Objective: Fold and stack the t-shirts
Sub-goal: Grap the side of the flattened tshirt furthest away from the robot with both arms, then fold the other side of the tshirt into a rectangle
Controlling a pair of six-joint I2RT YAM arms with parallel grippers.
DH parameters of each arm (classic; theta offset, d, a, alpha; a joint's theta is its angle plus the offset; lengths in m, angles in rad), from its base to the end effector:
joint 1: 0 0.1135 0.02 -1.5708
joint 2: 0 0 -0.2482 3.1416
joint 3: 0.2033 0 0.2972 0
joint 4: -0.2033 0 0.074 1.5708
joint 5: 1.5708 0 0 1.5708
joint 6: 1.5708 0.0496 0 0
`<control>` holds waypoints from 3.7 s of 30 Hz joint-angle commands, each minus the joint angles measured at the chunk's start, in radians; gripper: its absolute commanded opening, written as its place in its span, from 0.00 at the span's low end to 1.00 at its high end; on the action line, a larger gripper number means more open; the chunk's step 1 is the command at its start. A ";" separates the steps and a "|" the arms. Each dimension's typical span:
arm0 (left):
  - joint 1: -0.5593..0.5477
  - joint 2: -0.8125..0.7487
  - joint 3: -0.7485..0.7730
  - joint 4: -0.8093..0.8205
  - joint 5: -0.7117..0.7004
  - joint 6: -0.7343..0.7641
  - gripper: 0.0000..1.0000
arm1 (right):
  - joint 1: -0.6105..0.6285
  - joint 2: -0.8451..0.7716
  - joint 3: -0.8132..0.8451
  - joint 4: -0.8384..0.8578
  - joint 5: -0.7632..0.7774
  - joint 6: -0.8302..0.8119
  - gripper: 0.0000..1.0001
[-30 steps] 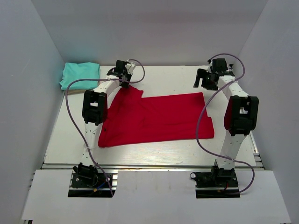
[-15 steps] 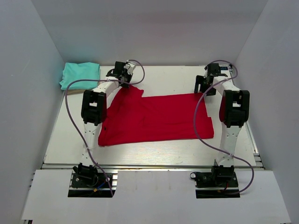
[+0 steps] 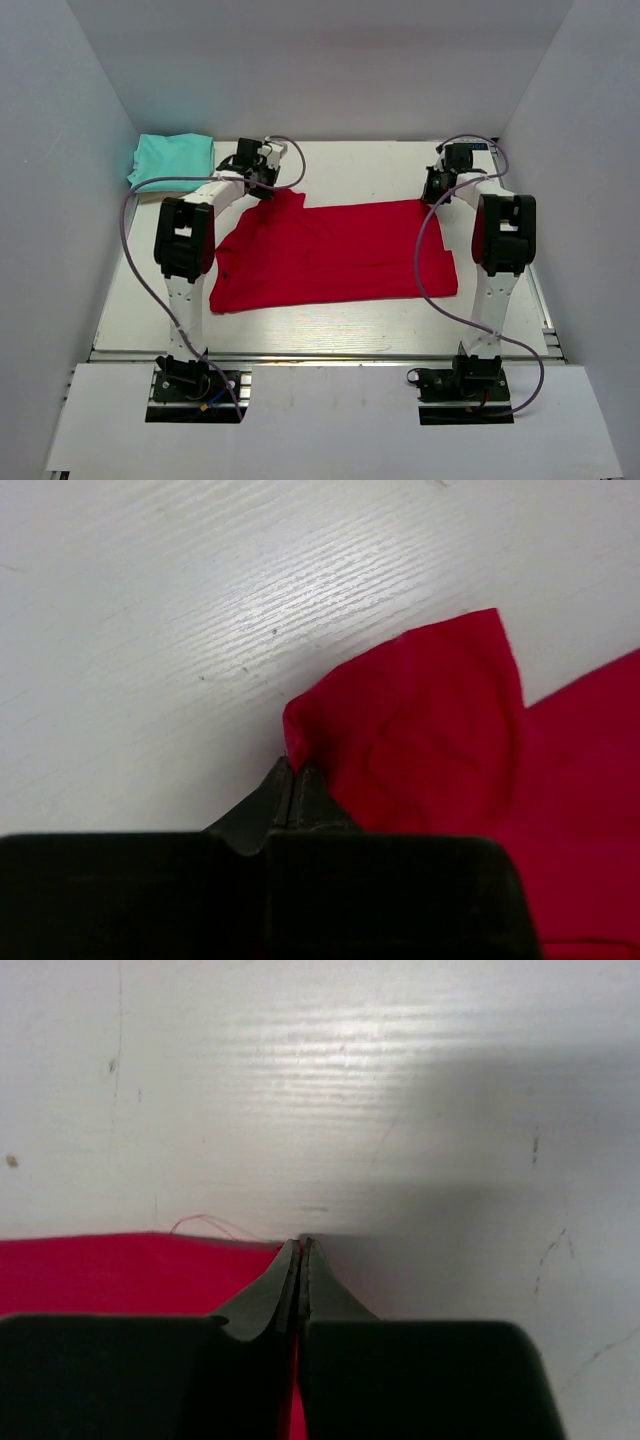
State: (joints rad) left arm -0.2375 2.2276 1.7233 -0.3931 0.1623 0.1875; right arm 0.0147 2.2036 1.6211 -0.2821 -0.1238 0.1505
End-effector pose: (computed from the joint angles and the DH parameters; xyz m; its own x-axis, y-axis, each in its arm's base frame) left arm 0.5152 -0.1330 0.1258 -0.6849 0.3551 -0.6363 0.4660 0.8848 -0.0079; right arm 0.5227 0.0138 0.1099 -0.7664 0.1375 -0.6275 0.0204 0.9815 0.1902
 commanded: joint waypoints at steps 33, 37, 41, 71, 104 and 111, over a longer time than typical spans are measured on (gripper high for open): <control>-0.052 -1.175 -1.067 -0.059 0.106 -0.569 0.00 | -0.002 -0.499 -0.461 0.095 -0.010 -0.032 0.00; -0.052 -1.175 -1.058 -0.082 0.115 -0.569 0.00 | -0.002 -0.515 -0.463 0.069 0.013 -0.035 0.00; -0.052 -1.200 -1.025 -0.180 0.057 -0.588 0.00 | -0.001 -0.545 -0.468 0.044 0.042 -0.031 0.00; -0.052 -1.138 -0.979 -0.457 -0.099 -0.717 0.71 | -0.034 -0.765 -0.762 0.026 0.320 0.167 0.90; -0.177 -0.701 -0.892 0.171 0.394 -0.514 1.00 | 0.091 -0.579 -0.701 0.032 -0.096 0.096 0.90; -0.244 -0.678 -0.912 0.135 0.495 -0.462 1.00 | 0.079 -0.544 -0.693 0.035 -0.048 0.146 0.90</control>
State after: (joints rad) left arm -0.4633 1.5612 0.8017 -0.2535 0.5640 -0.3176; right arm 0.1036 1.6459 0.9329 -0.2367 -0.2287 0.2623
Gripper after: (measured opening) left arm 0.995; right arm 0.901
